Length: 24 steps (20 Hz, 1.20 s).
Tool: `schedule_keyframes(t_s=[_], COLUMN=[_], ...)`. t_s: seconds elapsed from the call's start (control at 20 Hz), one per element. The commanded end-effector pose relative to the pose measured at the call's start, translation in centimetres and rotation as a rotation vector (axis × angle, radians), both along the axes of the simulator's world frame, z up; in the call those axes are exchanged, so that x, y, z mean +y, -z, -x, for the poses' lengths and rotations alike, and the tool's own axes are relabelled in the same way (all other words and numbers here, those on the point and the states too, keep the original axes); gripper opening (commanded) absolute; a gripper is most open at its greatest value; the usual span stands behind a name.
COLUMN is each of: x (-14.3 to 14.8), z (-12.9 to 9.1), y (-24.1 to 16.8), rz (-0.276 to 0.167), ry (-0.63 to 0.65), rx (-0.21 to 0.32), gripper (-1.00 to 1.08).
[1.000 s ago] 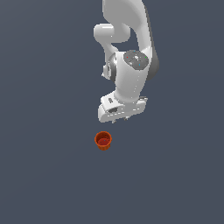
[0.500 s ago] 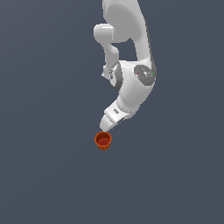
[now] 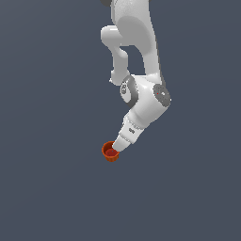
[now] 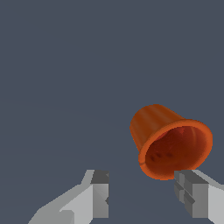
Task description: Pick up the object and move it to a goal position.
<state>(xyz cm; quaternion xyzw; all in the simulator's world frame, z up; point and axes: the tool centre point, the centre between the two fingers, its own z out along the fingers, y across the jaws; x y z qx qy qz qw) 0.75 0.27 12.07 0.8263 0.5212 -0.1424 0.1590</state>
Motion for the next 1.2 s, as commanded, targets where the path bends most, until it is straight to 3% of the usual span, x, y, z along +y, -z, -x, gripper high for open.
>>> schedule_keyframes(t_s=[0.0, 0.3, 0.6, 1.15], x=[-0.5, -1.4, -2.0, -2.4], z=[-0.1, -0.3, -0.6, -0.6], y=[0.6, 1.7, 2.3, 2.9], rz=[0.037, 0.110, 0.156, 0.173], ry=[-0.092, -0.266, -0.372, -0.410], rx=[0.044, 0.134, 0.194, 0.217], gripper=[0.28, 0.28, 0.28, 0.28])
